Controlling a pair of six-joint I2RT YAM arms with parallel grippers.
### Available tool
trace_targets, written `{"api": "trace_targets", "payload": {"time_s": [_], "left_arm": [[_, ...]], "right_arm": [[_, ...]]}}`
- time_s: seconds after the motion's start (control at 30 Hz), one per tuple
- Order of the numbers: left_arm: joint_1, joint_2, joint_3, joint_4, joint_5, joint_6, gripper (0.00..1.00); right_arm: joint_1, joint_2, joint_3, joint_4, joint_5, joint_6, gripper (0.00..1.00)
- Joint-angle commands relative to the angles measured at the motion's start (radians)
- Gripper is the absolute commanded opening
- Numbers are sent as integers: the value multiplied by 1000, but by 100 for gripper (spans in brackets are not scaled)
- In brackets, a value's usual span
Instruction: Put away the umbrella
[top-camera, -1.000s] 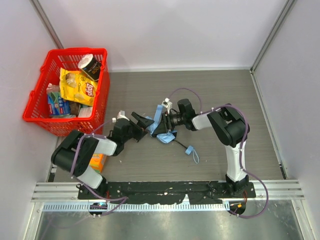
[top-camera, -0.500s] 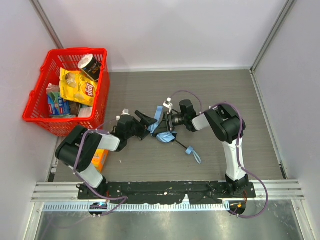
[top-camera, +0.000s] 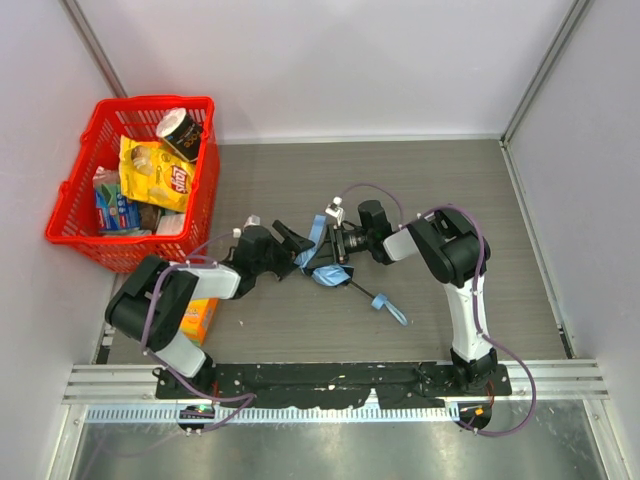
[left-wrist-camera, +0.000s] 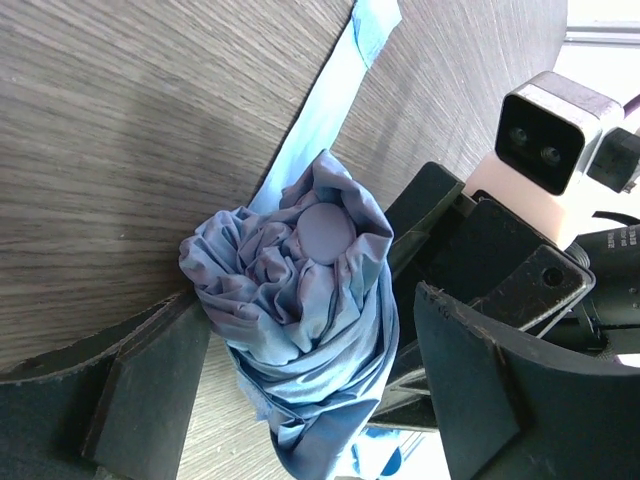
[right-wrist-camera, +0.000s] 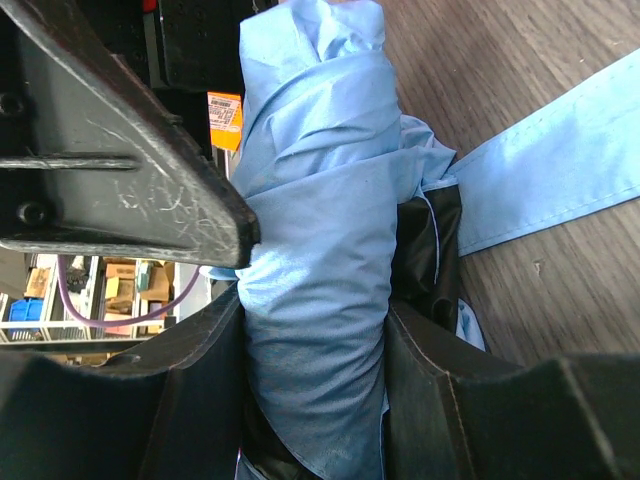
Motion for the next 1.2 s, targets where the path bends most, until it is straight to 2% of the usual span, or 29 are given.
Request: {"api": "trace_targets", "payload": {"time_s": [0.0,0.1,0.17,0.2,0.3,0.37,0.53,0.57,0.6,0.63,0.73,0.77,0.8,0.83,0.87,0.9,0.97,1.03,1.17], "left_arm": [[-17,81,25,-162,-56,61,85],[-23,120,62,-182,-61,76,90],[-21,142,74,-187,-55,81,88],[-21,150,76,-181,-53,81,86],[-21,168,91,-192,-50,91,72],[-21,179,94,-198,-48,91,68],[-21,173,85,-192,-47,107,37],[-21,164,85,-198,-51,114,29],[-21,154,91,-230,-59,119,10],[-21,145,95,-256,-70,119,0],[-21,122,106,-308,-79,125,0],[-20,119,111,-333,-81,121,0],[-21,116,112,-353,-82,112,0],[-21,111,111,-368,-82,102,0],[-21,111,114,-388,-81,95,0],[-21,114,118,-417,-81,88,0],[-21,122,123,-436,-71,82,0],[-21,127,125,-456,-71,78,0],[-21,128,122,-457,-61,70,0]], "right_arm": [[12,-23,6,13,-37,43,1],[14,-32,6,1,-44,31,1],[23,-43,23,-111,-24,-52,1],[26,-48,46,-237,-16,-148,1],[46,-52,102,-472,33,-329,1],[51,-52,101,-478,39,-338,1],[55,-60,116,-562,65,-400,1],[55,-62,122,-586,68,-422,1],[55,-69,121,-586,85,-422,1],[55,-71,121,-596,99,-419,1],[58,-88,150,-707,236,-463,1],[60,-110,141,-711,269,-465,5],[60,-127,133,-709,318,-465,17],[60,-166,114,-709,358,-465,22],[63,-184,104,-709,436,-469,40],[65,-225,84,-709,473,-474,43],[69,-287,55,-700,557,-474,56],[81,-350,32,-700,649,-492,74],[126,-480,9,-718,775,-574,77]]}}
